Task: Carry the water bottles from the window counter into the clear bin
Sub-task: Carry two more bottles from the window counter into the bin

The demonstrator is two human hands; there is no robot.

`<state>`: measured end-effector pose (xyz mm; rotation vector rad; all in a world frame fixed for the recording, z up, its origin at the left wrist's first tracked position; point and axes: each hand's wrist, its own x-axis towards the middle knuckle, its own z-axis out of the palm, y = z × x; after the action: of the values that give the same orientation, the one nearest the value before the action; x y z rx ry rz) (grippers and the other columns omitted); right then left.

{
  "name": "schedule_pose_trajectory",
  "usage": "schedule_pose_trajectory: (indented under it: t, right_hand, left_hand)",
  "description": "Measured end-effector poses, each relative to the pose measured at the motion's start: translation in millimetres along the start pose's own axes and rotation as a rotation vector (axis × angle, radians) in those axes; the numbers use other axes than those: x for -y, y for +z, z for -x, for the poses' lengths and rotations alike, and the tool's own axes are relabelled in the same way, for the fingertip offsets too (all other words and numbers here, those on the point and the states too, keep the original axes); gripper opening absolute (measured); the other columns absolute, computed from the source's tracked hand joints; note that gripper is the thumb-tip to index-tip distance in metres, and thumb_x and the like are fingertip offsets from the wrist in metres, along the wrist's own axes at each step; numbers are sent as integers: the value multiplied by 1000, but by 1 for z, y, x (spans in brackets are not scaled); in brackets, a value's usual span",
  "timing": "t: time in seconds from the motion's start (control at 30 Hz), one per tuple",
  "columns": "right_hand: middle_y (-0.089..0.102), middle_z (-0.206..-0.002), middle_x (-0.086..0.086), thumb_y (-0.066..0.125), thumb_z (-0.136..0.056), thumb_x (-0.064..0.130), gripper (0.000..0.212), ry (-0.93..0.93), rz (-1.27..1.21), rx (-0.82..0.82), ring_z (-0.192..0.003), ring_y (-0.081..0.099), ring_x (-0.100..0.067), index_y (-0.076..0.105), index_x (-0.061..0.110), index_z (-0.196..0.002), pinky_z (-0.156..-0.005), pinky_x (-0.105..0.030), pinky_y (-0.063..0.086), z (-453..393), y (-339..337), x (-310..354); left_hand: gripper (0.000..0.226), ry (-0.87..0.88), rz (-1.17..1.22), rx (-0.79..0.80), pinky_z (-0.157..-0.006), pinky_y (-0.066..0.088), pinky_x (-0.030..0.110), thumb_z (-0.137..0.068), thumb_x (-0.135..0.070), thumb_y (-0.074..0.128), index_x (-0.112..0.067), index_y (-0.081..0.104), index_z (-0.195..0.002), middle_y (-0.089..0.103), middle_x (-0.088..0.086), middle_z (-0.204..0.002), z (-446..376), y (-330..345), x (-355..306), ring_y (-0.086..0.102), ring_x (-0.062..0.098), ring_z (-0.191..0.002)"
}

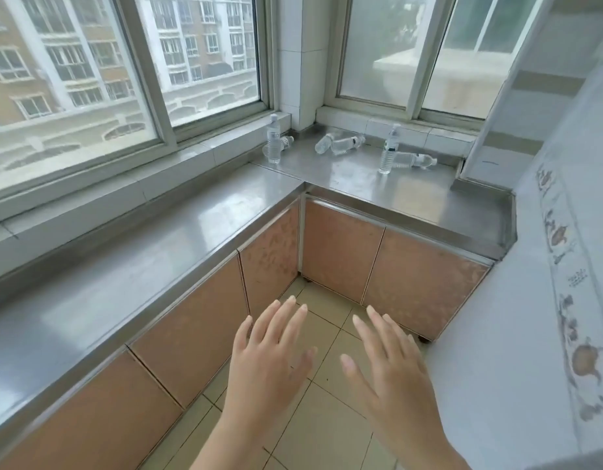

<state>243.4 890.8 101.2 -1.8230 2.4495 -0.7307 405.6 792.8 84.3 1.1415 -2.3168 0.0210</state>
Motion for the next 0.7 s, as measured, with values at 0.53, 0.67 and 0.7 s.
schedule_pose_trajectory:
  t: [0.53, 0.67, 0.7]
  right_hand:
    - [25, -156, 14, 12, -91, 66, 67, -59, -62, 83, -143, 17, -9, 38, 35, -144, -114, -31, 5, -298, 61, -96]
    - [9, -157, 19, 9, -87, 67, 68, -75, -59, 121, -145, 1, -4, 25, 39, -148, -116, -27, -4, -363, 63, -114]
    - [5, -157, 21, 9, -86, 67, 68, -64, -65, 124, -145, -2, -3, 22, 40, -148, -116, -28, -4, -377, 64, -117]
  left_hand:
    - [56, -171, -65, 94, -110, 23, 37, -91, -53, 43, -26, 57, -138, 54, -9, -145, -252, 137, 42, 36, 10, -136]
    - [56, -200, -77, 100, -111, 25, 38, -91, -54, 44, -27, 55, -139, 52, -9, -147, -305, 161, 52, 34, 10, -138]
    - [57, -203, -73, 99, -111, 25, 38, -91, -54, 44, -26, 55, -139, 52, -9, -147, -317, 167, 54, 35, 10, -138]
